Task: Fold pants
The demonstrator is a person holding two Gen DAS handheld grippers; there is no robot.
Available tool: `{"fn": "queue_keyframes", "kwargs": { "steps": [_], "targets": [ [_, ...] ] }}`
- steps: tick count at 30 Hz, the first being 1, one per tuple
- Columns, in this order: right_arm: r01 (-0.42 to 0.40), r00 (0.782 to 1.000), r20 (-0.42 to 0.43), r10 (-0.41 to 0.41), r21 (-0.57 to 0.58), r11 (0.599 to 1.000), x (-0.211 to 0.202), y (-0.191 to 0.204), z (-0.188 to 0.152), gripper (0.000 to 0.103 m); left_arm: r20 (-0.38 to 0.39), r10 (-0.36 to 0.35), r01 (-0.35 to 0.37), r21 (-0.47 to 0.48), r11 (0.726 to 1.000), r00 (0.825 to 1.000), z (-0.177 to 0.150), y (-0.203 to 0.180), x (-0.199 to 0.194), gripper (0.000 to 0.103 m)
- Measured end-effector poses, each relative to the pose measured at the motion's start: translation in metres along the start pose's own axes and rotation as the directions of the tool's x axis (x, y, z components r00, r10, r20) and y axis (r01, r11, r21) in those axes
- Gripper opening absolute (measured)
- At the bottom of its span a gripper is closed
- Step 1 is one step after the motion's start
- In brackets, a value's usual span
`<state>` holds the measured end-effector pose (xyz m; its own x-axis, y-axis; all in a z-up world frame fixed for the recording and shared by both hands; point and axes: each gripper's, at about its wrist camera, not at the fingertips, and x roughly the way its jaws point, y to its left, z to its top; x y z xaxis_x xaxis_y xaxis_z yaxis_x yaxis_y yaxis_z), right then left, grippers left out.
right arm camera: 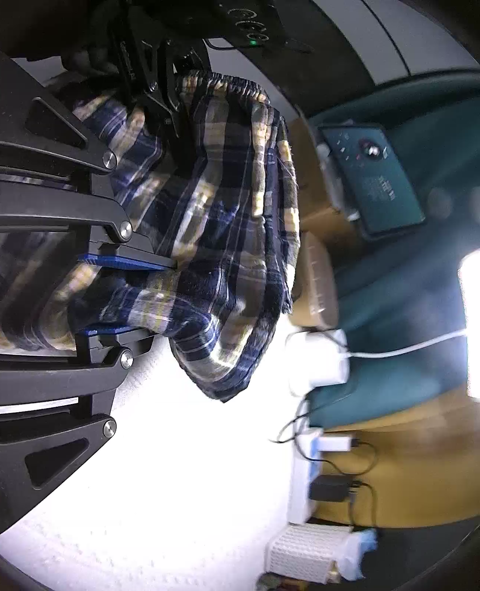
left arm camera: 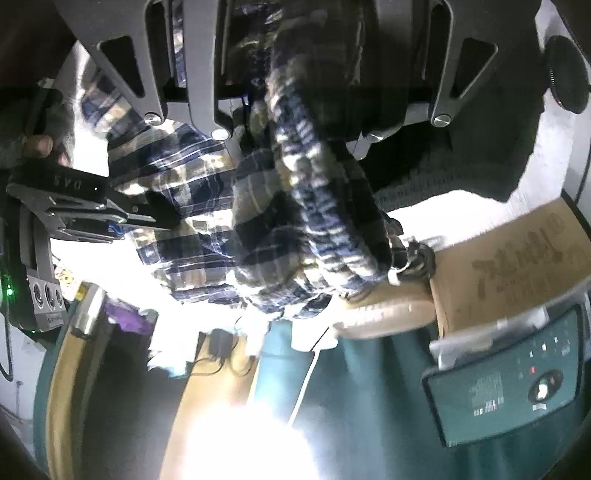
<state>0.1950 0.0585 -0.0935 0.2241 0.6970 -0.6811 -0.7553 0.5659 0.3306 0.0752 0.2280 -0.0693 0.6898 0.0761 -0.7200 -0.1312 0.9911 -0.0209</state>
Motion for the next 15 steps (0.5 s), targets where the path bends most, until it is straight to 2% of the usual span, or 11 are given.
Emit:
{"fn": "queue_keyframes", "kwargs": {
  "steps": [6,8,10,15],
  "targets": [
    [0.057,0.995,-0.087,-0.050,0.083,0.995,0.027,-0.036,0.001,0.025,-0.094,0.011,-0.014,-0.032,0.999,0.996,-0.008,0.022,0.028,0.037],
    [0.084,0.992,-0.101,-0.076,0.083,0.993,0.030,-0.044,0.001,0.050,-0.115,-0.001,-0.004,-0.043,0.999,0.993,-0.010,0.027,0.033,0.040],
    [0.109,0.990,-0.100,-0.101,0.077,0.991,0.030,-0.051,0.002,0.061,-0.122,-0.008,0.003,-0.047,0.999,0.993,-0.009,0.028,0.034,0.043],
    [0.133,0.988,-0.093,-0.126,0.075,0.988,0.027,-0.064,0.002,0.062,-0.137,-0.033,0.023,-0.068,0.997,0.990,-0.005,0.036,0.033,0.049]
  ]
}}
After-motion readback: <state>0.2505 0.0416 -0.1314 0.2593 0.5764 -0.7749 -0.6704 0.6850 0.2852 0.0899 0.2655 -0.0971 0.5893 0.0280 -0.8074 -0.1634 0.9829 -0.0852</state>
